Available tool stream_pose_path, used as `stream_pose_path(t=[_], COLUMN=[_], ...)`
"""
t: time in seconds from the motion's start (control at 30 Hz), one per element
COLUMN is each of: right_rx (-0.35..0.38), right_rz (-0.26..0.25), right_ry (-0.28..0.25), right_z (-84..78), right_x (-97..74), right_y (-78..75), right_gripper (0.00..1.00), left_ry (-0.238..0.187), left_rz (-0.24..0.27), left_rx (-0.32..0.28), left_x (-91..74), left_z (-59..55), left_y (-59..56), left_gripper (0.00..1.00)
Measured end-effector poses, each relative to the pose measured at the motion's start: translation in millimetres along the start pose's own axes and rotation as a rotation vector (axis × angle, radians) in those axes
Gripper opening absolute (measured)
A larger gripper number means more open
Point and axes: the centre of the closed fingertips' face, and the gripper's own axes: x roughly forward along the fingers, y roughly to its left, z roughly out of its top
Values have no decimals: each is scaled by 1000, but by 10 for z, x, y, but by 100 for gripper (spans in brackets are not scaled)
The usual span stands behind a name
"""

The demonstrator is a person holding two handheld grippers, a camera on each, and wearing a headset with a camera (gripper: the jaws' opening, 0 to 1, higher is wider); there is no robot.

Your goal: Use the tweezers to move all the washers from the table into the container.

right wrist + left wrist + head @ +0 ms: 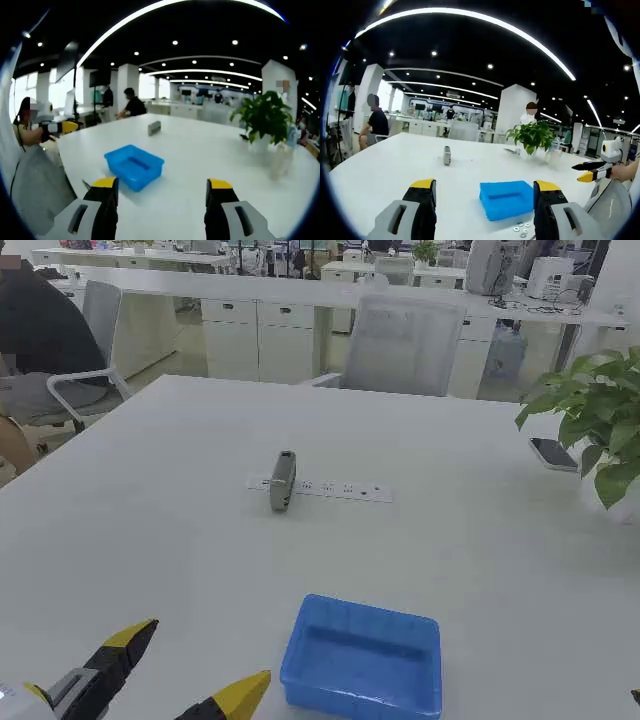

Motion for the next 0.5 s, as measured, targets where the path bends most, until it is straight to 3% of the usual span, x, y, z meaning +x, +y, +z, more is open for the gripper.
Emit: stream_pose_path(t=[0.5], right_rx=[5], right_rz=[-13], right_ry=[-10], right_z=[24], right_x=[-17], right_y=[-22], right_gripper=[69], left_ry=[5], left_rz=[1], left_rx=[2], left_x=[4], left_z=[-4], left_y=[0], left_gripper=[78])
